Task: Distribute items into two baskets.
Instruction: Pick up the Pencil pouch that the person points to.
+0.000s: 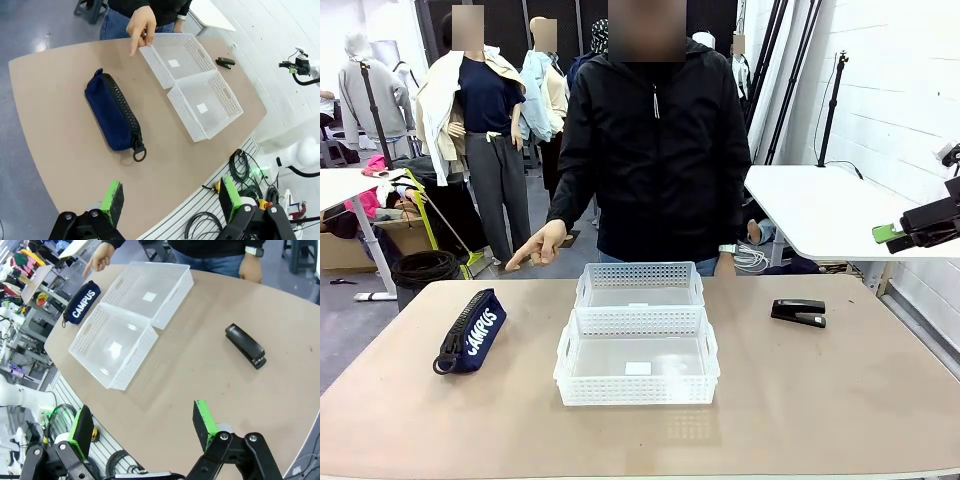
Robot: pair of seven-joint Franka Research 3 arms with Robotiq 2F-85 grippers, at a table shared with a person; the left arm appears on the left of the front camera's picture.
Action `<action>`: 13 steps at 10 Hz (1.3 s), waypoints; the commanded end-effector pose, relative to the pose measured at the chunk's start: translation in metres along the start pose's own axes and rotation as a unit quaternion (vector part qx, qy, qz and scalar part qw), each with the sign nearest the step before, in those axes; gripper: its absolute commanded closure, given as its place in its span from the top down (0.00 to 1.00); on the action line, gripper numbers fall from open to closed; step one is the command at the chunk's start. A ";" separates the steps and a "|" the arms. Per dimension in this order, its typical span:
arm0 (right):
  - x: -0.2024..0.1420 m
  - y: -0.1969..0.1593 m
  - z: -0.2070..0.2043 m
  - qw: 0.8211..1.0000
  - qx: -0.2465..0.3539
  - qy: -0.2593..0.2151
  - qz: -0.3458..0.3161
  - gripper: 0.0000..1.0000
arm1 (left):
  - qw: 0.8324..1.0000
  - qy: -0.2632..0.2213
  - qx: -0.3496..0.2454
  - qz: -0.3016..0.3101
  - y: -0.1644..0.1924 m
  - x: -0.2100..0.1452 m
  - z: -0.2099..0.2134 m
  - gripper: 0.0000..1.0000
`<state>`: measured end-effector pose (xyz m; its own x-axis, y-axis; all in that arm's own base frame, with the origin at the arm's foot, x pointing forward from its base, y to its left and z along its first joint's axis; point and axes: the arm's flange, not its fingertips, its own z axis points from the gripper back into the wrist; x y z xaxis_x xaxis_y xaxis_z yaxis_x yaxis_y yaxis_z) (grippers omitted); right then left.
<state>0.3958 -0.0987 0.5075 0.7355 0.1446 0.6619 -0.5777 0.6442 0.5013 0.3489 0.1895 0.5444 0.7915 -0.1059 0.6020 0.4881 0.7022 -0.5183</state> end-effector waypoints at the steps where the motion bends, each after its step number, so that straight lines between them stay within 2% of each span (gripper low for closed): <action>1: -0.004 -0.001 -0.006 1.000 -0.003 -0.008 0.007 1.00 | 1.000 0.003 0.009 -0.017 -0.001 0.000 -0.004 1.00; 3: 0.000 0.000 0.000 1.000 0.000 0.000 0.000 1.00 | 1.000 0.001 0.000 -0.001 -0.001 0.001 -0.001 1.00; 13: 0.000 0.000 0.000 1.000 0.000 0.000 0.000 1.00 | 1.000 0.001 0.000 -0.001 -0.001 0.001 -0.001 1.00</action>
<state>0.3958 -0.0984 0.5077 0.7356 0.1452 0.6617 -0.5780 0.6439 0.5013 0.3497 0.1882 0.5446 0.7907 -0.1088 0.6024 0.4908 0.7008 -0.5177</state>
